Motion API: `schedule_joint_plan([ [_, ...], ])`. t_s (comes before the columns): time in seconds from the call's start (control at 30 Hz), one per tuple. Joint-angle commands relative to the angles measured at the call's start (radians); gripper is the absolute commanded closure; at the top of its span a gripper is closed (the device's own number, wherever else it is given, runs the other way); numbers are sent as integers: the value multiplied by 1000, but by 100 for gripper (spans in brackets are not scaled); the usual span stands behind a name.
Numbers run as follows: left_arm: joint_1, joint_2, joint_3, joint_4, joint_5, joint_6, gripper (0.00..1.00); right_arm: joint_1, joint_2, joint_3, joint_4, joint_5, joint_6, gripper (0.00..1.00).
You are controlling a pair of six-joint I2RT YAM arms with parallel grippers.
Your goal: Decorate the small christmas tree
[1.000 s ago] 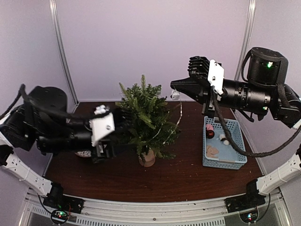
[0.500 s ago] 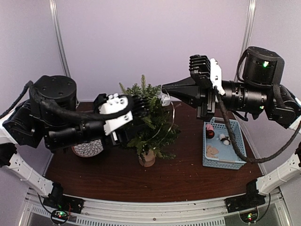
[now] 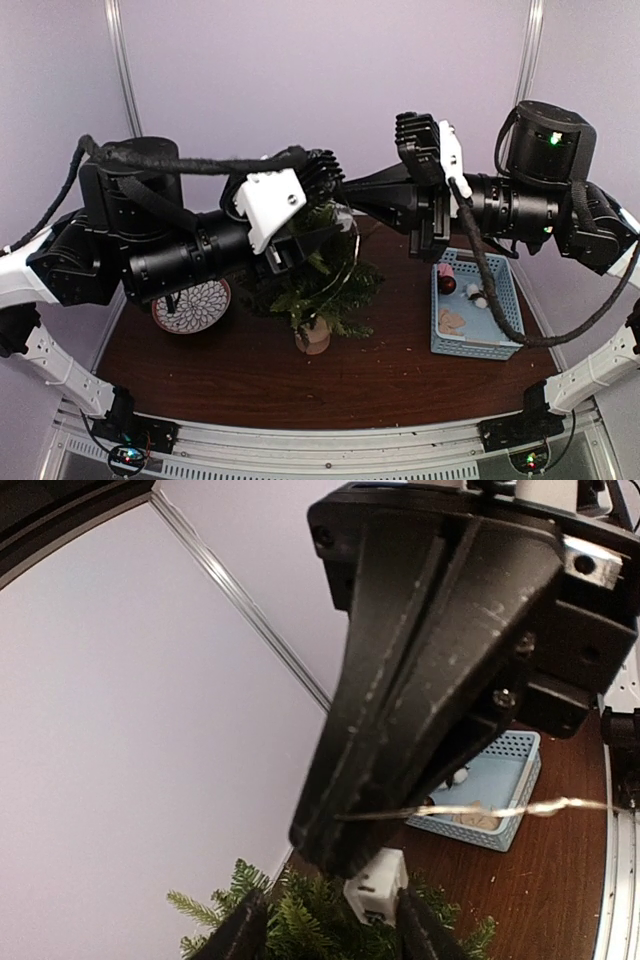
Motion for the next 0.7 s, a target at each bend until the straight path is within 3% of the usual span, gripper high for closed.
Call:
schedule_joint_plan([
  [0.0,25,-4,-1,91,85,-59,56,-4,5,-11,43,-10,24,100],
  [0.4,64,4,-13,113,155,-112,72,-4,7,-18,49,1,34,100],
  [0.67,75,-2,-22,93,212,-151,70,-4,10,-18,52,4,36,100],
])
